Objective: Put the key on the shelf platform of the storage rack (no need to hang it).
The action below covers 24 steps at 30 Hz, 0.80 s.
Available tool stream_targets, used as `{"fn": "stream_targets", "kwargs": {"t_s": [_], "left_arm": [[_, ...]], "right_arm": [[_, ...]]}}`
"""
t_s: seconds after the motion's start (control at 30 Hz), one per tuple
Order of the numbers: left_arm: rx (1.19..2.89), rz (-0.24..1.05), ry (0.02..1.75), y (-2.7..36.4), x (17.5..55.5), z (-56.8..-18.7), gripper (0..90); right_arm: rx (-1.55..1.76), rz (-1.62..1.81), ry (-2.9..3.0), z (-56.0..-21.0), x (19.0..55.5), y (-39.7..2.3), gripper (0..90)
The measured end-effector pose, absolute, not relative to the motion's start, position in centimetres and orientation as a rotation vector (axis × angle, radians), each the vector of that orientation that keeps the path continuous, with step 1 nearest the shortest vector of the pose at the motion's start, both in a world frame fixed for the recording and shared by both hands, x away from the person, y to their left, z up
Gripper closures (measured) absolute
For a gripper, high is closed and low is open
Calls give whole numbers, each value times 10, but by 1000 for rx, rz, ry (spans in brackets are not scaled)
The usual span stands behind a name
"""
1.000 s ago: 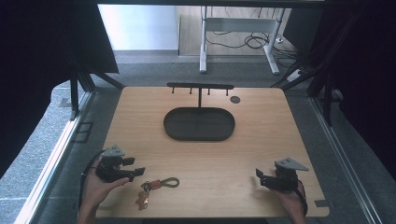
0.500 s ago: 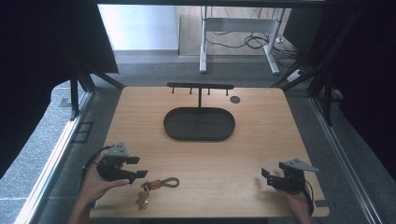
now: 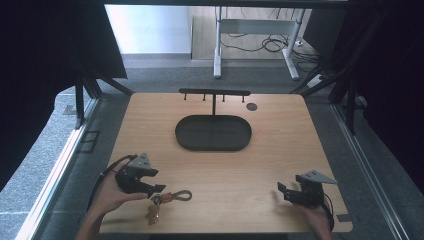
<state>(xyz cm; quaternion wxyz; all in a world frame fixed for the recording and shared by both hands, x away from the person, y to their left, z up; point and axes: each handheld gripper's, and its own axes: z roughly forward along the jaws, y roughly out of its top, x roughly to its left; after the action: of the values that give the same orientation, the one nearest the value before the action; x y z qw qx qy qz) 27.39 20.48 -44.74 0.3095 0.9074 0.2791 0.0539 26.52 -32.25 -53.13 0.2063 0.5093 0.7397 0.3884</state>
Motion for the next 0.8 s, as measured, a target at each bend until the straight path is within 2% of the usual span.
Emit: {"fn": "stream_targets", "kwargs": {"t_s": [0.8], "left_arm": [[2584,64,645,180,273,-466,420]], "right_arm": [[1410,1069,2098,-534,265,-319,211]]}}
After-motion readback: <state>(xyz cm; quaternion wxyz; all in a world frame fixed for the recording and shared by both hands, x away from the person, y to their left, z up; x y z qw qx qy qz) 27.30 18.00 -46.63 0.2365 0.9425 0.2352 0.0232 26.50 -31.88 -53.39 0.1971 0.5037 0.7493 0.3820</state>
